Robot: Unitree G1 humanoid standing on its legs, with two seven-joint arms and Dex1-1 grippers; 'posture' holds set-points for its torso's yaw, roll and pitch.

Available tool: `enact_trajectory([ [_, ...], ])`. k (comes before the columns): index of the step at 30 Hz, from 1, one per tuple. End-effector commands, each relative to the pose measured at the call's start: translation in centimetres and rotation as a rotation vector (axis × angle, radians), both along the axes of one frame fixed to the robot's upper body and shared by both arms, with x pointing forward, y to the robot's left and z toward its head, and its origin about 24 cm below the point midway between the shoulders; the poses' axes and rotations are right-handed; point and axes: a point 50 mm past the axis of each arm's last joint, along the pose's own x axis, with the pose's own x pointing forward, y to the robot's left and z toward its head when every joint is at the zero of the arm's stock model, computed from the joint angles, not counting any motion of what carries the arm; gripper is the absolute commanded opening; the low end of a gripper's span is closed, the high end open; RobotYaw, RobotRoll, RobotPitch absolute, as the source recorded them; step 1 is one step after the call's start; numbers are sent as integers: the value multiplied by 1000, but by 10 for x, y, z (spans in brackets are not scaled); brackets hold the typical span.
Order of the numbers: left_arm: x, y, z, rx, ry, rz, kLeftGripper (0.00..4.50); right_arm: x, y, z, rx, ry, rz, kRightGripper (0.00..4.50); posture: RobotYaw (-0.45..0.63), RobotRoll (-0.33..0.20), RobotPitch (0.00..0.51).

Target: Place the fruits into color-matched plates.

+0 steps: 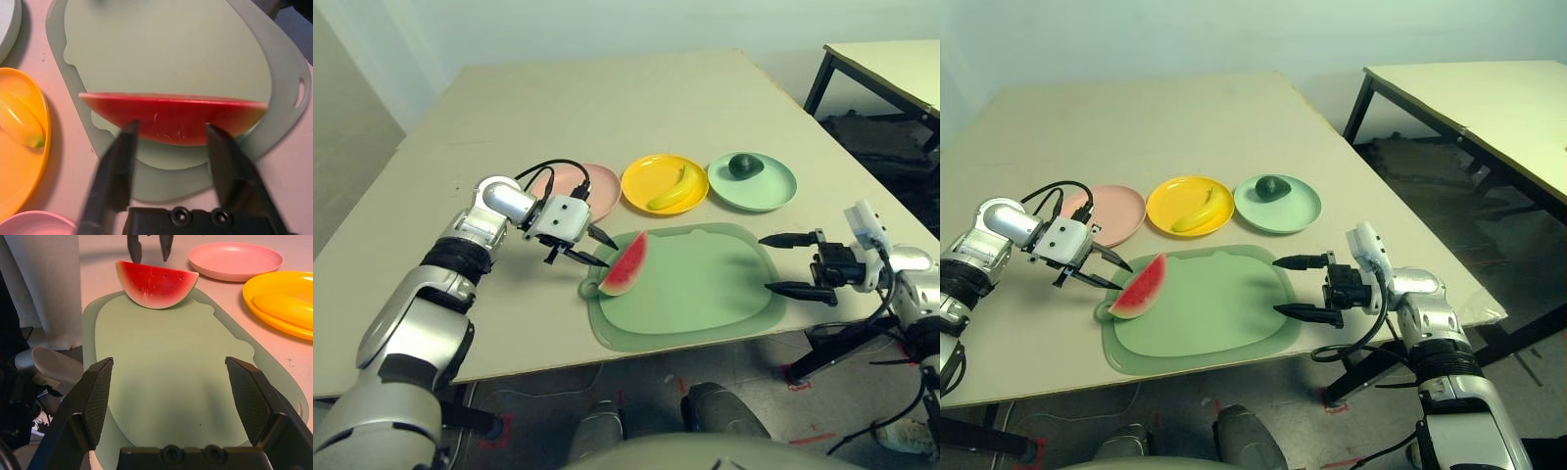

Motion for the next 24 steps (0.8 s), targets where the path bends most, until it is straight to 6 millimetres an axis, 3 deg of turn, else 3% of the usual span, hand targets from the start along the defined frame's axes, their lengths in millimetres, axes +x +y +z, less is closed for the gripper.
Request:
enact_trajectory([
  [1, 0, 1, 2, 39, -15, -28, 4186, 1, 1, 1, -18, -6, 13, 4500, -236, 0, 0],
  [2, 0, 2, 2, 42, -18, -31, 4475, 1, 2, 1, -18, -6, 14, 4500, -236, 0, 0],
  [12, 3, -3, 3, 39, -29, -47, 4475, 1, 4, 1, -16, -5, 22, 4500, -242, 0, 0],
  [24, 7, -23, 2, -33, -20, -61, 4475, -1, 1, 0, -28, 6, 13, 4500, -252, 0, 0],
])
